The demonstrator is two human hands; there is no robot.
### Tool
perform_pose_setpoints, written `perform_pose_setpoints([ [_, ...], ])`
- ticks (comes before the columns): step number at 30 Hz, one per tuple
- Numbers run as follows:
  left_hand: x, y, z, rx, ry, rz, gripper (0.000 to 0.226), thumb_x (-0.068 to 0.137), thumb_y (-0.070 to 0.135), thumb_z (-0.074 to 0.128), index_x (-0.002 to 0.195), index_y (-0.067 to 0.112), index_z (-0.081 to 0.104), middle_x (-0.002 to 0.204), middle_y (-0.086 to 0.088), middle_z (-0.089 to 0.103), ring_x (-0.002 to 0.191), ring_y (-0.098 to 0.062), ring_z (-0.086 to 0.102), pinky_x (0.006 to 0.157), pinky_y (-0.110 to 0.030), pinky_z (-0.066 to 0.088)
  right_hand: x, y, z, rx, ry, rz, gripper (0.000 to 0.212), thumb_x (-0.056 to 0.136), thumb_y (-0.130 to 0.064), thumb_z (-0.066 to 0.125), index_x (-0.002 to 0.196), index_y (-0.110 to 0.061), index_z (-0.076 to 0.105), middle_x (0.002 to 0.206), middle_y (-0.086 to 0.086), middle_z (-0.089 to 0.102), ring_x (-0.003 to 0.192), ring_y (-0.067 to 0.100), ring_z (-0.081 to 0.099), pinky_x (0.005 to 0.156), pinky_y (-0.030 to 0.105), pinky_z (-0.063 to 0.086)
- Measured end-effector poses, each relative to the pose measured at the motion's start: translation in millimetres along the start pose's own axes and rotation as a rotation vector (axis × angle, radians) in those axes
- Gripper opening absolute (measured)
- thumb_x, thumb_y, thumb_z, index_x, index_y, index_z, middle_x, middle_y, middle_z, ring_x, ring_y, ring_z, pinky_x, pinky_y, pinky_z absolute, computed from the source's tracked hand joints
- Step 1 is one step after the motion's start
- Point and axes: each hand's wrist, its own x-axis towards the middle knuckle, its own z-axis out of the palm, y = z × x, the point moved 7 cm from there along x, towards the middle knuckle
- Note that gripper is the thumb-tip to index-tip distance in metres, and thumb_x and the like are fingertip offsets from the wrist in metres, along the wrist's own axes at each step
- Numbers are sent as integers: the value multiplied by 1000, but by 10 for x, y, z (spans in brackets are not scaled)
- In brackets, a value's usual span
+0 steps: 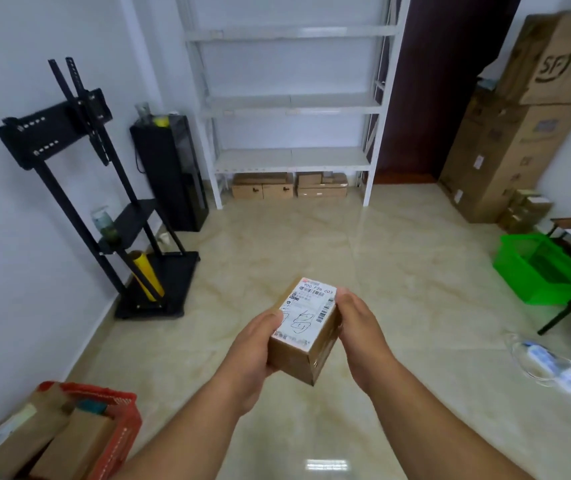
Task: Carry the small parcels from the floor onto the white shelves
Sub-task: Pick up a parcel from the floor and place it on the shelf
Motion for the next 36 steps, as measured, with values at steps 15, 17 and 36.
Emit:
perform_pose_setpoints([
  [15,1975,1565,523,237,118,340,35,99,25,73,131,37,63,112,26,80,102,13,72,83,-7,51,2214,-1124,467,-107,-218,-231,45,116,-40,33,145,-36,67,138,-9,77,121,1,72,116,38,53],
  [17,2187,1714,487,296,135,350,41,98,29,74,136,38,62,116,26,79,106,13,71,88,-8,53,2452,-1234,589,-128,-210,-239,47,111,-46,34,141,-37,70,139,-6,76,126,8,72,115,45,54],
  [36,4585,3690,-732,339,174,469,60,98,42,72,150,51,44,131,28,67,114,13,60,88,-13,48,4898,-2304,2628,-140,-332,-361,65,97,-54,59,160,-43,51,149,-18,69,138,4,62,121,38,48],
])
